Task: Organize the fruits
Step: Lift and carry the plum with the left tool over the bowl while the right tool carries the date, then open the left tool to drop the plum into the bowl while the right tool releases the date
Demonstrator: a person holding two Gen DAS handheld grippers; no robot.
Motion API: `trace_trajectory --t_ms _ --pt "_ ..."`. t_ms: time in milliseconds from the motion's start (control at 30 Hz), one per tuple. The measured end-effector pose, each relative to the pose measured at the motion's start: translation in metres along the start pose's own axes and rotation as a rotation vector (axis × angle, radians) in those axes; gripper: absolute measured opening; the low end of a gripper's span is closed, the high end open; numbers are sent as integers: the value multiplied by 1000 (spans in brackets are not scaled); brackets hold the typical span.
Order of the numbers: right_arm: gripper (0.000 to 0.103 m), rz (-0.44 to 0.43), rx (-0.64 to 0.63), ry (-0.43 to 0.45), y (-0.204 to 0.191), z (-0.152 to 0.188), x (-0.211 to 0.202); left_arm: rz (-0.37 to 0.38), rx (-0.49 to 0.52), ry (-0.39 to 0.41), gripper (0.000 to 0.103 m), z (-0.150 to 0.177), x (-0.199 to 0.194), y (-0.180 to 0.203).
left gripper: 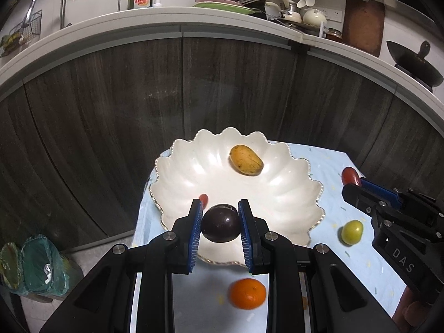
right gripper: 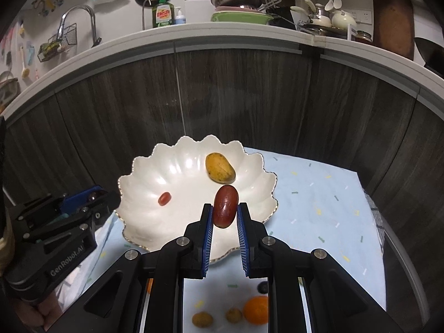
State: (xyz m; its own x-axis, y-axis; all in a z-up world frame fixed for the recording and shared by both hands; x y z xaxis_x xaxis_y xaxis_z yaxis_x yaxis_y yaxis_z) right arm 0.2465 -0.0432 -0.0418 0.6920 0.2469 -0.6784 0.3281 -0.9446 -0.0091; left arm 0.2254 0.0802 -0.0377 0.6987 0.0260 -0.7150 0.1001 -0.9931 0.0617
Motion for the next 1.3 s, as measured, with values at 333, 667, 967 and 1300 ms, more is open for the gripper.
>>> trace_trajectory --t_ms 333,667,967,1300 --pt "19 2 12 -12 0 -6 17 -10 -8 -20 26 -6 21 -6" --pt "19 0 26 -47 4 -13 40 -16 -18 -63 26 -7 46 -9" --pt "19 -6 37 -107 4 -11 59 -9 -22 -106 27 -5 67 -12" --pt "42 6 35 -126 5 -9 62 -14 -14 -116 48 -1 67 -11"
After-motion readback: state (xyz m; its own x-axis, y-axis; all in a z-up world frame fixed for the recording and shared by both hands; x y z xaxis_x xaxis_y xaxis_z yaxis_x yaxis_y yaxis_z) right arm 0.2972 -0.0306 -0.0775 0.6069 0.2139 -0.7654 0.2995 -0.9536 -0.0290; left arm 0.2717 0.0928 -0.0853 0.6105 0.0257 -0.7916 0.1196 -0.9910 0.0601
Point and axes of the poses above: each gripper's, at about its wrist camera, not at the fingertips, and x roughly the way its jaws point, y to its right, z to its underside, the point moved 4 cm from there along x, roughly the way its jaws point, and after that the axes turned 5 degrees about -y, right-handed, at the moved point
